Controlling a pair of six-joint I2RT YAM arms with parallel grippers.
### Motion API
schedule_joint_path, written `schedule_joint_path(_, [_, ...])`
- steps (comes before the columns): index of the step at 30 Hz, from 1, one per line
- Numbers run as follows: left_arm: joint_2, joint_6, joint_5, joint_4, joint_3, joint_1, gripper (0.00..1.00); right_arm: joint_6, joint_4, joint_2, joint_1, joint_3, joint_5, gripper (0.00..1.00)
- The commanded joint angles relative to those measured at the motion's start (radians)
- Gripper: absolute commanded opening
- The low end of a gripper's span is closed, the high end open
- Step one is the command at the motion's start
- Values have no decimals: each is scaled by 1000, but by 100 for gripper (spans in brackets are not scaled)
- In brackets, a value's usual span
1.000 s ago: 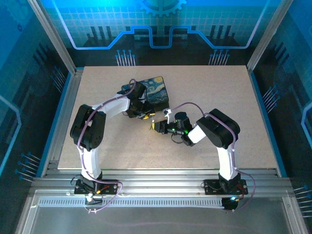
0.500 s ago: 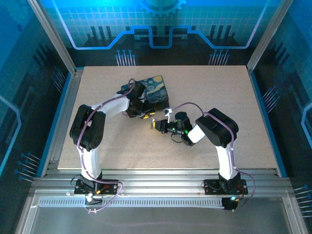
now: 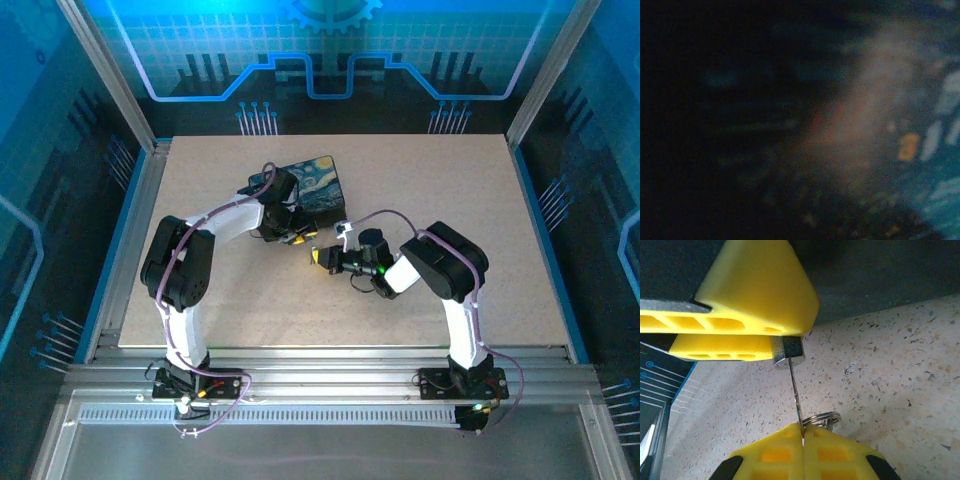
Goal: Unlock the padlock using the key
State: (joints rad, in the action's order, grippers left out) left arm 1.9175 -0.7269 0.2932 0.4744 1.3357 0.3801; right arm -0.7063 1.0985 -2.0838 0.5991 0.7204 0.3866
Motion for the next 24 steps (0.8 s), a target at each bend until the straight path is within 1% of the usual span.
schedule_joint_path(1, [-31,-19,75,31,-25,0,9,-13,86,-5,-10,-4,6,4])
schedule_joint_path(5, [-26,-3,49,45,-23,7,9,-42,133,-2,-11,-18,6,0])
schedule_joint_path(17, [-10,-1,15,36,-43,11,9,-122,208,-4,-5,-7,24,0])
schedule_joint_path(21, [4,-18,29,17,-46,12,8,-155,193,2,11,16,4,0])
schedule_joint_path(24, [10,-20,28,13,-48,17,8,-208,236,-5,13,23,-7,0])
